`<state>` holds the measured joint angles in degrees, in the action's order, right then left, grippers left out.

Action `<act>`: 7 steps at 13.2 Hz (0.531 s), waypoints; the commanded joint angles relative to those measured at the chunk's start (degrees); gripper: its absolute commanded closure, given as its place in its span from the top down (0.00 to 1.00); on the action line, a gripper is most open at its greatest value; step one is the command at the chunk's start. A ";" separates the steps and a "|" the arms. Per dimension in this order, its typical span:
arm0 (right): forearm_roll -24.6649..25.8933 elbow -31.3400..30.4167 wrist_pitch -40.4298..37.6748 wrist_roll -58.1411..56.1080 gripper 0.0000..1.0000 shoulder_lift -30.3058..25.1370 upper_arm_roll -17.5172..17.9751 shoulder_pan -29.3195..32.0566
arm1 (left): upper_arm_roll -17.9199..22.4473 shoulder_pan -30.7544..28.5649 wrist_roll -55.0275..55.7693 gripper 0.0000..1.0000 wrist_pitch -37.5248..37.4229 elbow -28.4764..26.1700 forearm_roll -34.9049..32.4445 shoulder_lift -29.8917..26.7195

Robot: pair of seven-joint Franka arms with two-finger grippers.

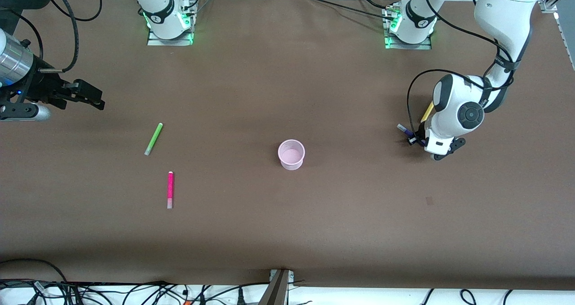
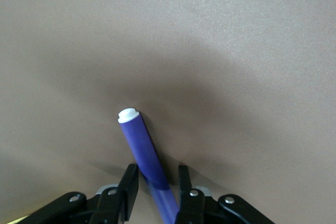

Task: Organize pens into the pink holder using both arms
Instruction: 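Close the left gripper on the blue pen and lift it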

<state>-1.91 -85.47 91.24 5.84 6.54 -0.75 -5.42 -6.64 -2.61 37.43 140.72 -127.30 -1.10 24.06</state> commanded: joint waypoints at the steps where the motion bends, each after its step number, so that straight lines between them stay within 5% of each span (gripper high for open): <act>1: 0.50 0.39 -0.19 -0.40 1.00 -0.30 0.13 -0.12 | 0.14 -0.03 0.54 0.07 0.52 -0.23 -1.54 0.20; 2: 0.50 0.39 -0.19 -0.40 1.00 -0.30 0.13 -0.12 | 0.23 0.15 0.62 0.00 0.25 0.12 -1.54 -0.15; 5: 0.41 0.66 -0.01 -0.40 1.00 -0.30 0.13 -0.73 | -0.47 0.59 3.60 0.00 -2.71 2.22 -1.54 -3.83; 7: 0.41 0.66 -0.01 -0.31 1.00 -0.30 0.13 -0.82 | -5.37 0.85 10.16 0.00 -11.39 7.65 -1.45 -6.03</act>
<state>-1.91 -85.46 91.44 5.84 6.51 -0.71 -5.92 -8.48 -2.51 40.87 137.04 -123.76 -1.11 21.60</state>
